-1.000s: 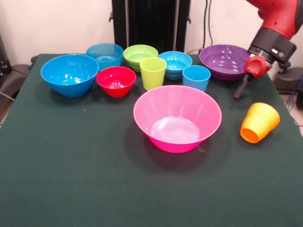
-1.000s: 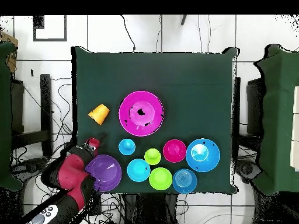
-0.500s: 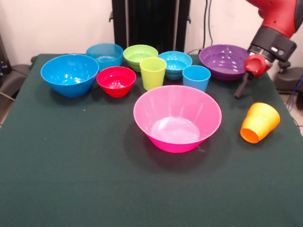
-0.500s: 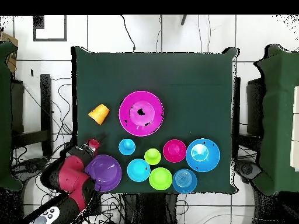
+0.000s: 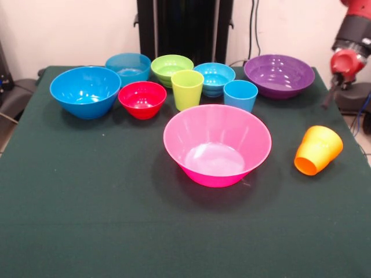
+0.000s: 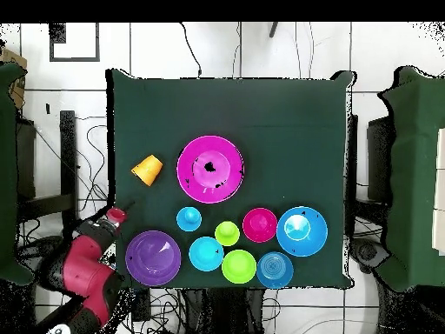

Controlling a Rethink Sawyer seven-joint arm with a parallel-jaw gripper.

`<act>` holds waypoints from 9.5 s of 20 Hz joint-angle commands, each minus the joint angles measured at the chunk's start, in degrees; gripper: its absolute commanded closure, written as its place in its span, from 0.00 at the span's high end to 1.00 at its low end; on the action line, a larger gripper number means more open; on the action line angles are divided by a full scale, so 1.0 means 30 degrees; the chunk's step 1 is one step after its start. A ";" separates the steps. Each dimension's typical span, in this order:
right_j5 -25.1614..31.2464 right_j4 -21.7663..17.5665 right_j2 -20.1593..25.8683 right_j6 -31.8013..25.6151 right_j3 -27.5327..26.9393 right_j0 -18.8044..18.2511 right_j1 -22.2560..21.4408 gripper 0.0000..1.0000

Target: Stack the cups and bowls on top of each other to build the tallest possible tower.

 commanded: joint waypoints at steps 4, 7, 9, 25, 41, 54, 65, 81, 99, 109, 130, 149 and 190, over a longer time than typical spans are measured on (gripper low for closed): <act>0.3839 0.1818 0.0306 0.3898 -0.2134 0.1050 -0.0847 1.00; 0.2298 0.2273 0.0312 0.3114 -0.2135 0.0799 0.0092 1.00; 0.1378 0.2619 0.0331 0.2700 -0.2229 0.0655 0.0957 1.00; 1.1913 0.1526 -1.3433 1.1104 -0.7669 0.4116 1.4481 1.00; 1.3306 0.1932 -1.5536 1.3782 -1.0623 0.2639 1.5920 1.00; 1.2568 0.2428 -1.5878 1.3539 -1.0808 0.2196 1.7118 1.00; 1.2731 0.2703 -1.6566 1.3779 -1.1533 0.1622 1.7499 1.00; 1.2479 0.2920 -1.7210 1.3831 -1.1842 0.1162 1.7985 1.00; 1.1550 0.3169 -1.7519 1.3490 -1.1419 0.0661 1.9123 1.00; 1.0772 0.3500 -1.7043 1.2443 -1.0895 0.0284 1.8012 1.00; 0.3227 -0.1694 -0.7214 0.1062 -0.4826 -0.3657 0.1855 1.00; 1.3298 -0.4546 -1.1787 0.6971 -0.9590 -0.4732 0.4140 1.00; 2.3654 0.1507 -2.1156 1.9167 -2.0493 -0.9586 1.1016 1.00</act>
